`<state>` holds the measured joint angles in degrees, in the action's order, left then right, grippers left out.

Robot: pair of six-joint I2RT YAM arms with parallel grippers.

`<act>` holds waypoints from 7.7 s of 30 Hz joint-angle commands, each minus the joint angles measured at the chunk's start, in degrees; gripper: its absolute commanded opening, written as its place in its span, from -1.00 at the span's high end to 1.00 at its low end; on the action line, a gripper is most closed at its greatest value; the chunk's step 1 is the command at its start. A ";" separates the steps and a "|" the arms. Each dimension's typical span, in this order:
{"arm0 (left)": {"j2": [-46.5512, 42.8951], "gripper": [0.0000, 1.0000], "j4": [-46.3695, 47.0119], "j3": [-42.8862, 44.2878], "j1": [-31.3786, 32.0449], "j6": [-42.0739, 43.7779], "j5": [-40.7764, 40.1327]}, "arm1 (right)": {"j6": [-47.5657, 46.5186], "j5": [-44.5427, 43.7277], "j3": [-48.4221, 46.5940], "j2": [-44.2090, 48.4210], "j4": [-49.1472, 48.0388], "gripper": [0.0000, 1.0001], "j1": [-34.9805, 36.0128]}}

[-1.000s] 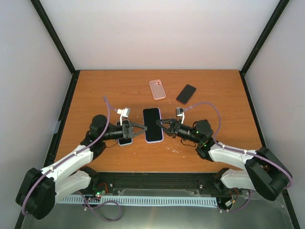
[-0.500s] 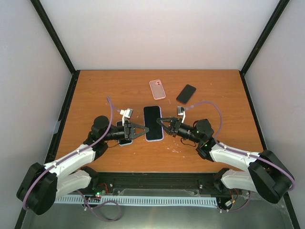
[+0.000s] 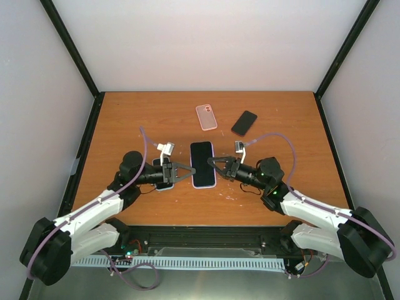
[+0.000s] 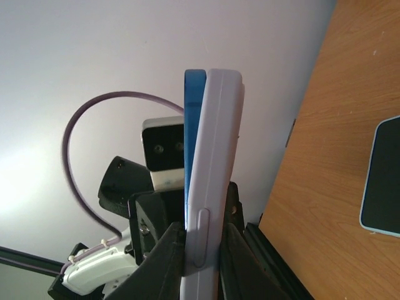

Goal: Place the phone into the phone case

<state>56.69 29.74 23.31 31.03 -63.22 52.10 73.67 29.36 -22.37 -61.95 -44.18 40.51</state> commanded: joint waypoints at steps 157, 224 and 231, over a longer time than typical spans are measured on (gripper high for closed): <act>5.14 0.99 -28.35 17.13 -2.68 25.09 3.37 | -27.92 1.45 -11.28 13.03 31.91 0.95 0.27; -8.19 -0.99 -52.35 17.22 -2.64 33.42 -42.69 | -30.02 0.50 -35.04 -49.19 29.02 0.83 -1.11; -8.64 -0.99 -52.34 16.68 -2.64 32.83 -44.44 | -31.50 -1.83 -37.79 -50.33 34.71 0.66 -2.20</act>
<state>48.73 -22.59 39.77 28.38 -31.16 9.37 44.99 31.27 -58.15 -112.05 -12.14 39.46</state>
